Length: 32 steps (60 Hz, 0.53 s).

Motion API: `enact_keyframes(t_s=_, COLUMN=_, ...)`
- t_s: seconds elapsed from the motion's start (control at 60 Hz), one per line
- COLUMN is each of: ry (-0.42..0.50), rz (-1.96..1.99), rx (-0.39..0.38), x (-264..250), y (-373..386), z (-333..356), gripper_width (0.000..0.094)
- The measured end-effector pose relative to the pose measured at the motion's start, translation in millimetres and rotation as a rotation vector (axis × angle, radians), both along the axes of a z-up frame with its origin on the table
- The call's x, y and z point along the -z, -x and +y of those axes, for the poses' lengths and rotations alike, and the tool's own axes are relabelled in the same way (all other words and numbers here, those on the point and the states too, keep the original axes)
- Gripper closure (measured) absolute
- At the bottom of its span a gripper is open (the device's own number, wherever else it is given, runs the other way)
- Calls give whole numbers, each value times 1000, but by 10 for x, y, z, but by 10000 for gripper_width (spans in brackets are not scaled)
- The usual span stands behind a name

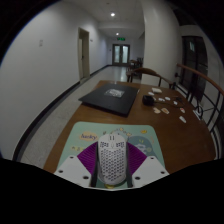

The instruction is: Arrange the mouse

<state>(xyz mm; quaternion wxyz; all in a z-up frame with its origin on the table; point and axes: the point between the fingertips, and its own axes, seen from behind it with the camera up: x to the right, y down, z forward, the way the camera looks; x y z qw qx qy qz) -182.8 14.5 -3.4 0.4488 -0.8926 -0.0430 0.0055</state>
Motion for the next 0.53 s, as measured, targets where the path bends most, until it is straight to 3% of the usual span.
enact_keyframes(t_s=0.183, ry=42, rz=3, rx=-43, x=115, y=-7, z=22, gripper_width=423)
enact_keyframes(t_s=0.267, ry=62, rz=34, rx=-102, x=65, y=37, z=-62, gripper_width=257)
enact_keyframes(t_s=0.367, ry=4, rz=46, rx=-196, x=-163, y=50, z=-161, gripper_width=106)
enact_keyframes(t_s=0.533, ry=-13, rz=75, rx=-275, x=-481, y=-302, z=-672, gripper_width=90)
